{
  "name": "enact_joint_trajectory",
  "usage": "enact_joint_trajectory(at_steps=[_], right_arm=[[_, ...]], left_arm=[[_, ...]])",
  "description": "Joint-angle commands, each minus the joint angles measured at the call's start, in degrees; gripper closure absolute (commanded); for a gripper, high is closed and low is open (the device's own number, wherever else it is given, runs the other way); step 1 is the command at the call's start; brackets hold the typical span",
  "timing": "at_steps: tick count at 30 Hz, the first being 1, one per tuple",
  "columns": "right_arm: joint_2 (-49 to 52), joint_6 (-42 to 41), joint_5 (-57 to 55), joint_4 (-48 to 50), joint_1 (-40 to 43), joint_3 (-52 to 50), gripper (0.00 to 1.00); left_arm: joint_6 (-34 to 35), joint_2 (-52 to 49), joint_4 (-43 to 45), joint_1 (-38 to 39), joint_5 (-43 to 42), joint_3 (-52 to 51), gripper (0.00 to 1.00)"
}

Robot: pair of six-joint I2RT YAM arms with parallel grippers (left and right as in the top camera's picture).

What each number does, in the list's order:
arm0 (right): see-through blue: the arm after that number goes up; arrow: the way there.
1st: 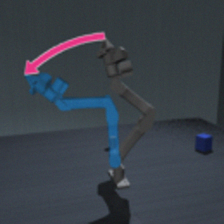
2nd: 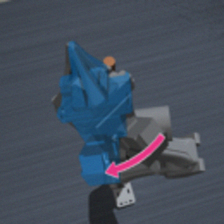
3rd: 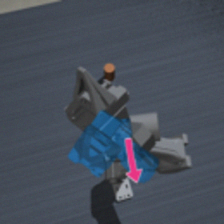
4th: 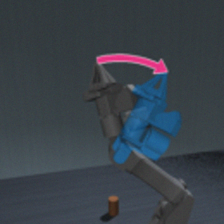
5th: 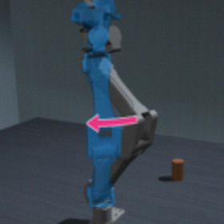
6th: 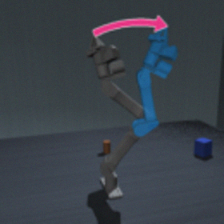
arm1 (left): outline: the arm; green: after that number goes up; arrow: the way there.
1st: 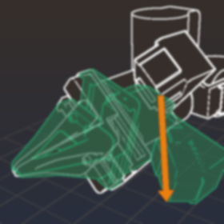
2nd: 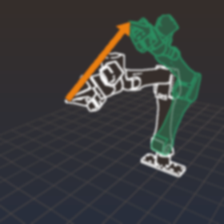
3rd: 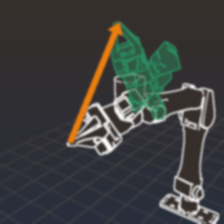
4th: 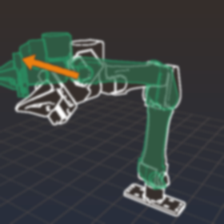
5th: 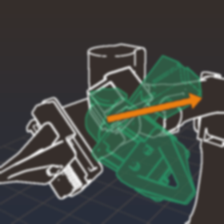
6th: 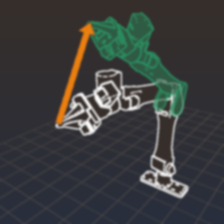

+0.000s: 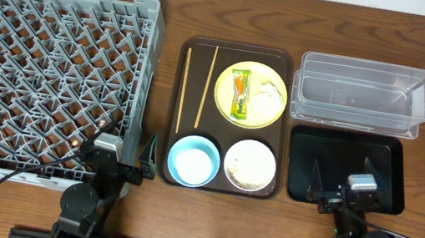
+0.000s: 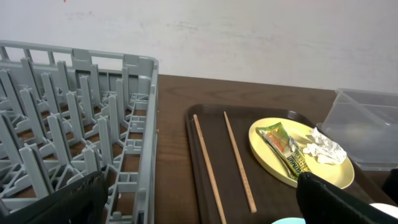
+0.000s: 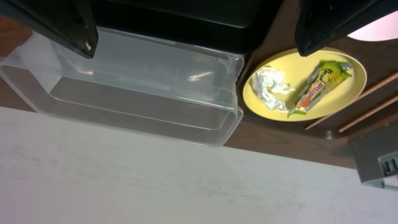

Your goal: Sort waste into correct bins and load items into the dishwasher

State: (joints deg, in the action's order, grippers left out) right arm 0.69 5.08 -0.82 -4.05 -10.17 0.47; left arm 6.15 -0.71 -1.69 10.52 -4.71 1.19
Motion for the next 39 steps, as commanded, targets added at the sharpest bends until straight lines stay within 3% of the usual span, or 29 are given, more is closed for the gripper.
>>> enact_joint_trajectory(at_steps=[1, 35, 39], right_arm=[[-0.2, 0.57, 0.24, -0.11, 0.68, -0.15, 0.01], [-0.2, 0.5, 0.28, 0.0, 0.68, -0.15, 0.01], [-0.2, -4.52, 4.87, 0.31, 0.68, -0.15, 0.01]], left_arm=[[-0.11, 0.04, -1.92, -0.22, -0.39, -0.96, 0.03], [-0.04, 0.04, -1.92, -0.22, -0.72, -0.96, 0.03], [1.42, 0.04, -0.15, -0.22, -5.46, -0.96, 0.03]])
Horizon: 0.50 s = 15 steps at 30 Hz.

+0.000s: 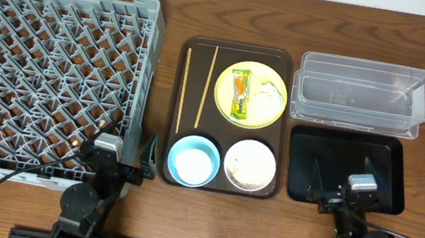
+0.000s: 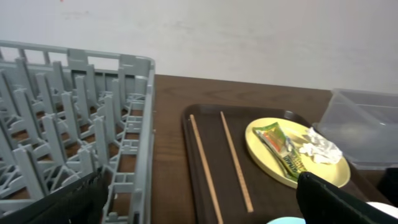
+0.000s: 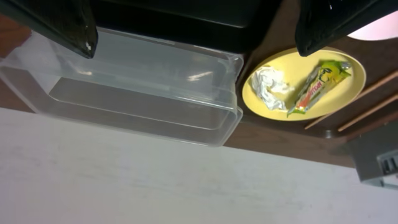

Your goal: Sort waste into correct bins and load items into the dishwasher

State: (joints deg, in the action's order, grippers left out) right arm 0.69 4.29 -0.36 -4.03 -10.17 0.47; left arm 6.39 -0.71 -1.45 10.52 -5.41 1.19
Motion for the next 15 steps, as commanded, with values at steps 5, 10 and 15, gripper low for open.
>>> enact_joint_trajectory(at_steps=[5, 10, 15], right_arm=[[-0.2, -7.87, 16.81, 3.19, 0.68, 1.36, 0.01], [1.36, -9.9, 21.7, 0.79, 0.68, 7.78, 0.01], [9.46, -11.13, 22.86, -6.21, 0.68, 18.8, 0.01]], left_arm=[[1.25, 0.04, 1.9, -0.22, -13.62, 0.37, 0.03], [2.08, -0.31, 1.49, -0.22, -13.62, 6.14, 0.03], [2.1, -6.82, -3.48, -0.22, -13.42, 16.55, 0.03]])
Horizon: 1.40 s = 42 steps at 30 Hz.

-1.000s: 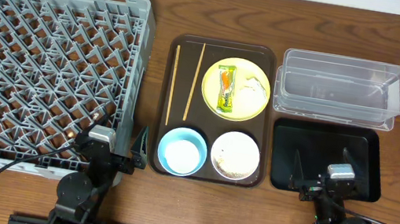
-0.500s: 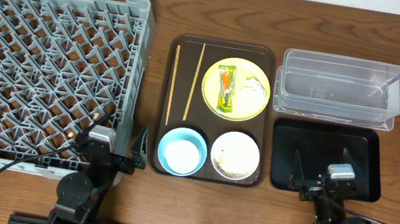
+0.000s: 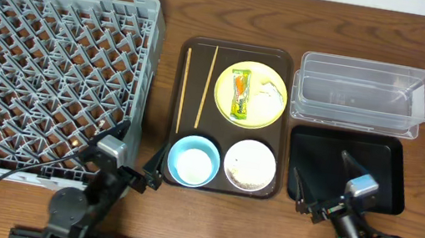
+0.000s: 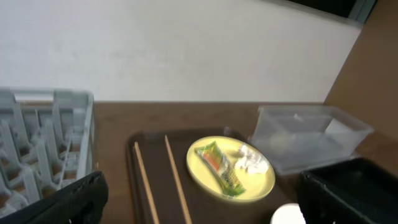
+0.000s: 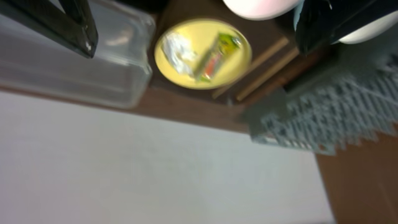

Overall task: Sort waste into correct bins and load items into the dishwasher
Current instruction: 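Reach right gripper to the paper cup in the blue bowl and grasp it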

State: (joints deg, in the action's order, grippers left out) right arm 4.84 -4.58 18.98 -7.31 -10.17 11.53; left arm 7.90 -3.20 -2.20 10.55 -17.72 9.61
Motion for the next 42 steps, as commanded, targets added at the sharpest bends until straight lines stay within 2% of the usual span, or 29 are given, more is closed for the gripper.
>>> enact_joint_trajectory(at_steps=[1, 7, 9, 12, 15, 17, 19, 24, 27, 30, 32, 34, 37, 42], right_arm=[[7.96, -2.25, 4.35, -4.7, 0.68, 10.54, 0.01], [30.25, -2.23, 10.69, -19.1, 0.68, 31.34, 0.01], [38.84, -2.21, 12.79, -26.14, 0.48, 39.32, 0.01], [52.81, -0.26, 12.76, -41.59, -1.64, 53.18, 0.01], [62.51, 3.02, 12.79, -49.46, -3.06, 62.1, 0.01], [67.38, -1.7, 15.61, -51.25, -3.32, 65.61, 0.01], [71.08, -5.11, 19.74, -51.63, -3.3, 67.21, 0.01], [76.54, -5.22, 23.47, -45.48, -4.76, 67.32, 0.01], [78.58, -5.27, 18.88, -46.21, -8.68, 67.32, 0.02], [80.91, -6.51, 10.27, -48.13, -14.86, 67.32, 0.09], [83.06, -8.57, 4.37, -48.7, -19.28, 67.25, 0.17], [85.48, -12.44, -0.26, -48.52, -23.47, 67.17, 0.16], [88.39, -15.54, -3.65, -47.76, -28.02, 67.17, 0.2], [92.7, -18.82, -6.1, -46.27, -32.79, 67.12, 0.26]], left_arm=[[0.59, -7.19, -5.46, -0.24, -1.11, 11.39, 0.03], [0.59, -28.22, -22.51, -0.24, -2.43, 33.27, 0.03], [0.57, -35.15, -28.06, -0.24, -4.74, 41.2, 0.03], [0.55, -44.87, -38.29, -0.24, -6.29, 53.16, 0.03], [0.52, -50.88, -45.24, -0.24, -6.27, 59.63, 0.03], [0.55, -53.22, -47.06, -0.24, -6.29, 61.02, 0.03], [0.52, -54.45, -48.28, -0.24, -6.27, 61.02, 0.03], [0.55, -55.58, -52.61, -0.24, -6.82, 61.02, 0.03], [0.57, -55.43, -56.26, -0.24, -7.82, 61.02, 0.03], [1.49, -54.49, -57.64, -0.26, -6.16, 61.05, 0.03], [8.24, -53.29, -57.31, -0.81, -2.45, 61.4, 0.03], [13.38, -51.67, -57.09, -2.25, 1.05, 62.29, 0.03], [13.66, -48.76, -57.33, -5.09, 6.21, 63.14, 0.03], [13.66, -45.75, -63.71, -8.39, 7.19, 63.12, 0.03]])
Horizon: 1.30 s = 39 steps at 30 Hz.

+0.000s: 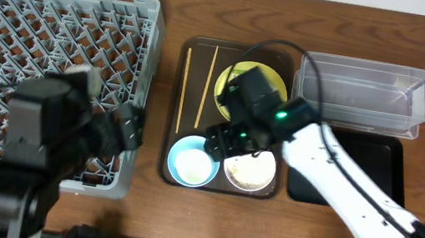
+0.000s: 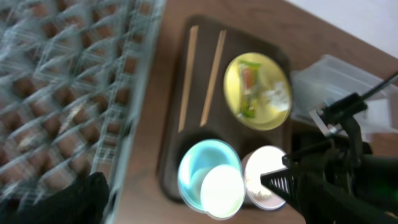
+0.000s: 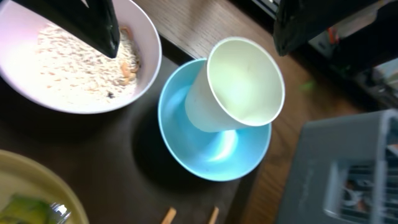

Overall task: Sort waste into correct bins and load items into the dishwasher
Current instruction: 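Reach right gripper to the paper cup in the blue bowl and grasp it, then hand the paper cup from right gripper to left gripper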

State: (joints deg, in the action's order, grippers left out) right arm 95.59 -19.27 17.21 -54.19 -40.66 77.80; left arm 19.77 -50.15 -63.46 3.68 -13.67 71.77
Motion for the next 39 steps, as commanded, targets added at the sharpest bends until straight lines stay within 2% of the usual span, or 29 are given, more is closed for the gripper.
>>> enact_joint_trajectory(at_steps=[1, 6, 9, 12, 13, 14, 15, 21, 25, 27, 29, 33, 36, 39], right_arm=[[2.91, -4.31, -4.37, 0.98, -2.99, 0.83, 0.3], [9.18, -4.94, -5.99, 3.52, -5.92, 0.83, 0.65], [10.86, -7.08, -6.25, 3.61, -5.75, 0.83, 0.74], [10.88, -6.82, -6.27, 4.33, -5.75, 0.85, 0.77], [10.8, -6.84, -6.27, 4.42, -5.75, 0.85, 0.83], [10.75, -6.84, -6.23, 4.48, -5.6, 0.9, 0.95], [10.36, -6.75, -5.95, 4.22, -5.27, 1.11, 0.99], [2.97, 0.74, 1.49, 4.33, -0.79, 3.34, 0.99], [-4.24, 0.98, 2.32, 4.74, 4.28, 5.99, 0.99], [-7.39, 3.82, 6.27, 5.53, 6.86, 6.71, 0.99], [-10.51, 7.89, 12.39, 6.49, 9.53, 6.78, 0.99], [-14.71, 12.33, 19.56, 5.55, 13.62, 6.78, 0.99], [-16.06, 16.57, 25.31, 3.96, 15.54, 6.78, 0.99], [-16.13, 23.04, 36.04, 3.34, 16.74, 6.78, 0.99]], left_arm=[[1.81, 1.33, -4.42, -2.08, 4.22, 0.96, 0.04], [1.97, 1.25, -10.4, -3.8, 8.41, 0.94, 0.07], [1.95, 1.25, -12.07, -4.0, 8.39, 0.94, 0.07], [1.95, 1.25, -12.63, -4.0, 8.37, 0.94, 0.07], [1.95, 1.25, -12.63, -4.0, 8.35, 0.94, 0.07], [1.95, 1.25, -12.61, -4.0, 8.31, 0.94, 0.07], [1.95, 1.25, -12.59, -4.0, 8.13, 0.94, 0.07], [-1.95, 1.18, -7.98, -4.0, -0.07, 0.94, 0.07], [-2.14, 0.24, -3.3, -4.0, -7.45, 0.94, 0.07], [-2.73, -1.31, -0.9, -4.0, -14.78, 0.94, 0.07], [-6.12, -3.8, 1.53, -4.0, -25.03, 0.94, 0.07], [-10.43, -9.6, 2.54, -4.37, -38.84, 0.94, 0.14], [-15.17, -13.31, 2.82, -5.88, -51.95, 0.94, 0.14], [-20.79, -15.89, 2.97, -7.69, -67.01, 0.94, 0.1]])
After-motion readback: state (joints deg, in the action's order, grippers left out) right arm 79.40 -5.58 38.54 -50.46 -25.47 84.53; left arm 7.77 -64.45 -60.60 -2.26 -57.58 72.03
